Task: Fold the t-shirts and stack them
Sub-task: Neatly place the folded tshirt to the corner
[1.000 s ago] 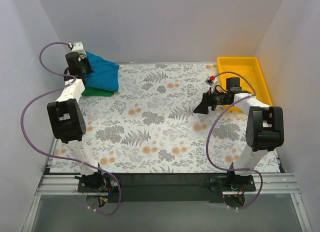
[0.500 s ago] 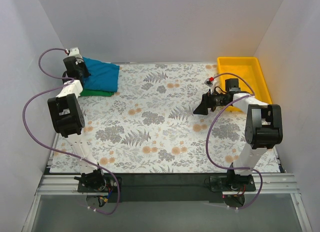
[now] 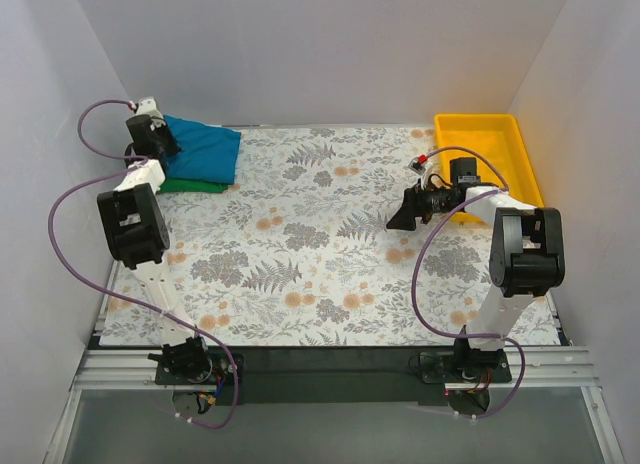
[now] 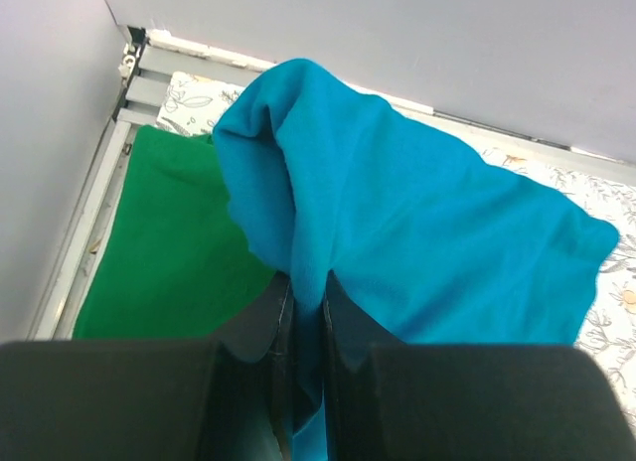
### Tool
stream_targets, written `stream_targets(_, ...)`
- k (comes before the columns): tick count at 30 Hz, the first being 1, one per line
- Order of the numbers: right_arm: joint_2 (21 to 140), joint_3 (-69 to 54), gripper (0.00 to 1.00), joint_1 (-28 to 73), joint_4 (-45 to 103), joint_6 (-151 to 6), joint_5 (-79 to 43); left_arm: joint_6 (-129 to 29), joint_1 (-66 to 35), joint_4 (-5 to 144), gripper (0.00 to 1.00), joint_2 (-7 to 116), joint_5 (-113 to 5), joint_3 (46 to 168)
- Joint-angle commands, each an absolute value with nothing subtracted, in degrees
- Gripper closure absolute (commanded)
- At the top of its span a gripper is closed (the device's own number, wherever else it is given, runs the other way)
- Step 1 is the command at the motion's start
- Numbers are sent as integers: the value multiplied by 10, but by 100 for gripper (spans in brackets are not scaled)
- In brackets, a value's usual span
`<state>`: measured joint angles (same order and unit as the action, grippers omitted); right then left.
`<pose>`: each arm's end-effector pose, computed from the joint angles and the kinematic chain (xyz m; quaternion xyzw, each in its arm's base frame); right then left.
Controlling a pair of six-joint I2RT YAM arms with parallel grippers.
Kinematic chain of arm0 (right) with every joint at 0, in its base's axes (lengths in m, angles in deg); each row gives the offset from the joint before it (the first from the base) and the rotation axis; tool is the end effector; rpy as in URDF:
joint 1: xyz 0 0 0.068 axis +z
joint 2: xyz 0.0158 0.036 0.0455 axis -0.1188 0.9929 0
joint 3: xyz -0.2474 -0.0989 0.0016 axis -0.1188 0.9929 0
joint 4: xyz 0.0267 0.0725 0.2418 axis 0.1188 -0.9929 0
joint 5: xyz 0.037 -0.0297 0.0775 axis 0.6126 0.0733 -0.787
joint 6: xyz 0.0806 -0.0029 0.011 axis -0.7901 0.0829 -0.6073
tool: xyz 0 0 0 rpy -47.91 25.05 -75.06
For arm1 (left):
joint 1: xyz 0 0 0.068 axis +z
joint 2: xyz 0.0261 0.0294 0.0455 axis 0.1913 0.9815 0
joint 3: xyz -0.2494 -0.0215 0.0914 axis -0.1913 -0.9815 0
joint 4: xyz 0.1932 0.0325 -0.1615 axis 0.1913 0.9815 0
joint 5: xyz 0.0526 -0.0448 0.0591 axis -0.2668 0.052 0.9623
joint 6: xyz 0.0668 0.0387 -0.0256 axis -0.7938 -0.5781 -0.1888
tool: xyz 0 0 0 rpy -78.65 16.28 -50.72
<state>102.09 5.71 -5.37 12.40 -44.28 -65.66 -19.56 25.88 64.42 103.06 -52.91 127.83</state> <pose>0.3549 0.0672 0.1616 -0.2966 0.8064 0.3971 0.3226 0.5139 0.1275 0.1993 -0.3717 0.7502 -0.1787 0.5169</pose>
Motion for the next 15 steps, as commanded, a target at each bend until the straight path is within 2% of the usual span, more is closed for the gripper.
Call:
stream_targets(1, 1027, 35, 8, -58, 117, -433, -661, -187, 261, 630, 100, 1044, -539, 1303)
stream_targets(9, 1035, 33, 8, -58, 116, -432, -659, -179, 261, 640, 100, 1066, -511, 1317)
stream_targets(12, 1036, 33, 8, -58, 114, -432, -658, -174, 261, 642, 78, 1067, -472, 1323)
stream_targets(13, 1035, 33, 8, -58, 115, -432, -659, -169, 261, 645, 65, 1067, -459, 1326)
stream_targets(14, 1035, 33, 8, -58, 113, -432, -659, -166, 261, 651, 46, 1063, -433, 1331)
stream_targets(15, 1035, 33, 8, -58, 113, -431, -658, -163, 261, 656, 39, 1061, -399, 1343)
